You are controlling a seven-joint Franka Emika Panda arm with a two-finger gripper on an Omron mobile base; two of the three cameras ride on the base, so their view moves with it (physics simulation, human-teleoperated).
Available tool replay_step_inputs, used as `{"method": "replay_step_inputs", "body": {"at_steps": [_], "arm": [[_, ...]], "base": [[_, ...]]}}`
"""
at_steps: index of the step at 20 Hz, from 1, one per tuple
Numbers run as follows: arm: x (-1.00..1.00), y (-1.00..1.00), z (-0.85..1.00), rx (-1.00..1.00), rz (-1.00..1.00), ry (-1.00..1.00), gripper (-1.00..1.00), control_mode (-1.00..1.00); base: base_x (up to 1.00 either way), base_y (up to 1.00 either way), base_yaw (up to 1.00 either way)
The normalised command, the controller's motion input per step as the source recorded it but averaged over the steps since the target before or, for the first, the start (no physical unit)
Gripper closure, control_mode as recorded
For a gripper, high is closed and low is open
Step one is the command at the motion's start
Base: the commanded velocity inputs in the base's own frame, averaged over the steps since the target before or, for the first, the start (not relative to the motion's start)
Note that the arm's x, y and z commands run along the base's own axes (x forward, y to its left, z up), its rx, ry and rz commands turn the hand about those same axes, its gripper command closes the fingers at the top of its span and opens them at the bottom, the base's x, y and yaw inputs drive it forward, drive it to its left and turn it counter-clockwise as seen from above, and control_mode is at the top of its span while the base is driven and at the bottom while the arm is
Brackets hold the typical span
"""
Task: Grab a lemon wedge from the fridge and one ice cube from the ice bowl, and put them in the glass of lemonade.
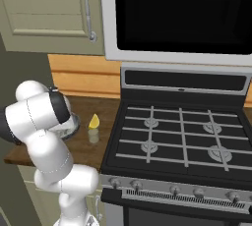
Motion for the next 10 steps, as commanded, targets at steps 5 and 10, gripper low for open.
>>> {"method": "replay_step_inputs", "body": {"at_steps": [5, 10], "arm": [[0.00, 0.00, -0.36, 0.00, 0.00, 0.00, -1.00, -1.00], [0.00, 0.00, 0.00, 0.00, 0.00, 0.00, 1.00, -1.00]], "base": [[0.00, 0.00, 0.00], [0.00, 0.00, 0.00]]}}
